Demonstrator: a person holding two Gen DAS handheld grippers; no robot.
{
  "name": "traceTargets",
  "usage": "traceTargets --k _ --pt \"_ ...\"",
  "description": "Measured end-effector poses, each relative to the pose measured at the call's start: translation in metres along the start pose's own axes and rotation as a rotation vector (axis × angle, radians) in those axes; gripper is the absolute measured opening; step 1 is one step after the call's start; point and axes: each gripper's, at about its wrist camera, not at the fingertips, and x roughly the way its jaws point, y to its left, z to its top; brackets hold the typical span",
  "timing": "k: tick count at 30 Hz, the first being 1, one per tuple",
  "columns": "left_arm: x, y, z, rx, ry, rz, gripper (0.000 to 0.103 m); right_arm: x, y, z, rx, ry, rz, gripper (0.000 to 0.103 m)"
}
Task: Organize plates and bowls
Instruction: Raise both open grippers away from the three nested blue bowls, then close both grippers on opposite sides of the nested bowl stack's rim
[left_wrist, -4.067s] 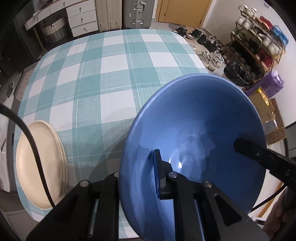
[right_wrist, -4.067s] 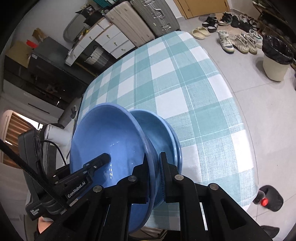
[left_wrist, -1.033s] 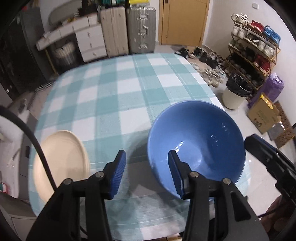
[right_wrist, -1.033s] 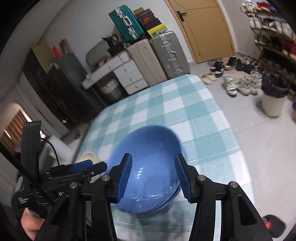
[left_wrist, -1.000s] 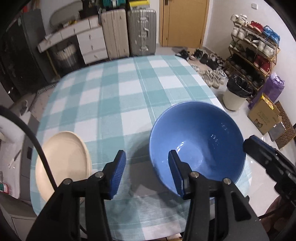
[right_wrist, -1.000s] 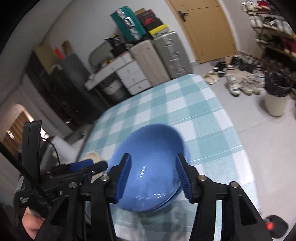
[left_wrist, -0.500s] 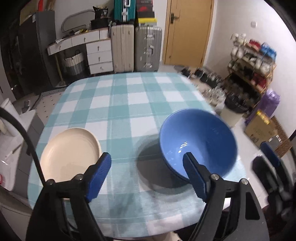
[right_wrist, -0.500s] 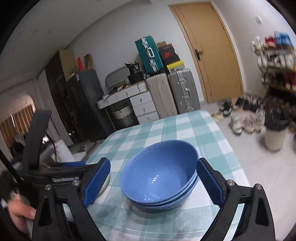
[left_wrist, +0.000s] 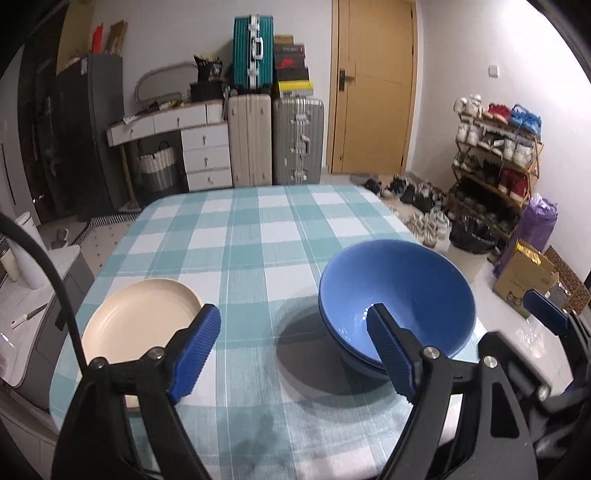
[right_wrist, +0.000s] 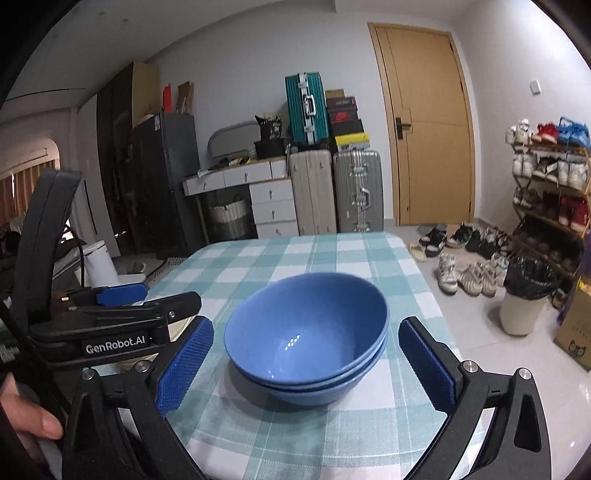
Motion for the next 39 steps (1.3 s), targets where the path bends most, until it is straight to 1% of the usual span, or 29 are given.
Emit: traceTargets --k 2,3,4,5,6,7,9,11,14,20,24,30,33,34,36,39 --pt "-0.001 0.002 -0.008 -0.007 -0.026 0.011 0.083 0.000 -0.007 0.000 0.025 -0.007 -0.001 0.102" --pt "0.001 0.003 -0.009 -0.012 -0.022 0.000 0.084 -0.001 -0.011 0.000 0.040 -0.012 -0.004 0.102" --pt "0.002 0.004 -0.009 -0.017 -0.009 -0.008 0.088 -0.002 -0.013 0.000 0.050 -0.015 -0.007 0.102" --pt "0.001 0.005 -0.007 -0.021 -0.009 -0.008 0.088 -0.003 -0.015 0.000 0.063 -0.015 -0.005 0.102" --pt "-0.002 0.006 -0.006 -0.029 -0.029 -0.003 0.089 -0.002 -0.017 0.000 0.077 -0.015 -0.002 0.102" --pt "-0.010 0.008 -0.005 -0.037 -0.077 0.005 0.096 -0.003 -0.018 -0.001 0.088 -0.017 -0.003 0.102" --pt "-0.019 0.010 -0.005 -0.035 -0.126 0.027 0.103 -0.007 -0.017 -0.001 0.098 -0.022 0.001 0.102" --pt "-0.022 0.010 -0.006 -0.025 -0.149 0.043 0.103 -0.008 -0.016 -0.001 0.097 -0.028 0.009 0.102" --pt "-0.022 0.006 -0.007 -0.004 -0.150 0.058 0.103 -0.008 -0.014 0.000 0.084 -0.023 0.010 0.102" --pt "-0.022 0.003 -0.007 -0.003 -0.163 0.049 0.103 -0.006 -0.012 0.000 0.081 -0.013 0.014 0.102" --pt "-0.019 0.003 -0.007 -0.014 -0.149 0.042 0.103 -0.005 -0.015 -0.001 0.102 -0.006 0.015 0.102" --pt "-0.012 0.004 -0.007 -0.040 -0.127 0.030 0.103 -0.001 -0.028 -0.002 0.166 0.020 0.027 0.102" --pt "-0.009 0.002 -0.005 -0.025 -0.130 0.068 0.103 0.005 -0.034 0.000 0.191 0.027 -0.013 0.102" --pt "-0.005 0.002 -0.003 -0.027 -0.120 0.079 0.103 0.009 -0.036 0.000 0.200 0.035 -0.029 0.102" --pt "0.006 0.003 0.002 -0.041 -0.081 0.061 0.103 0.019 -0.044 0.002 0.231 0.064 -0.036 0.102" --pt "0.028 0.005 0.010 -0.053 0.005 0.053 0.103 0.034 -0.056 0.007 0.259 0.080 -0.046 0.102"
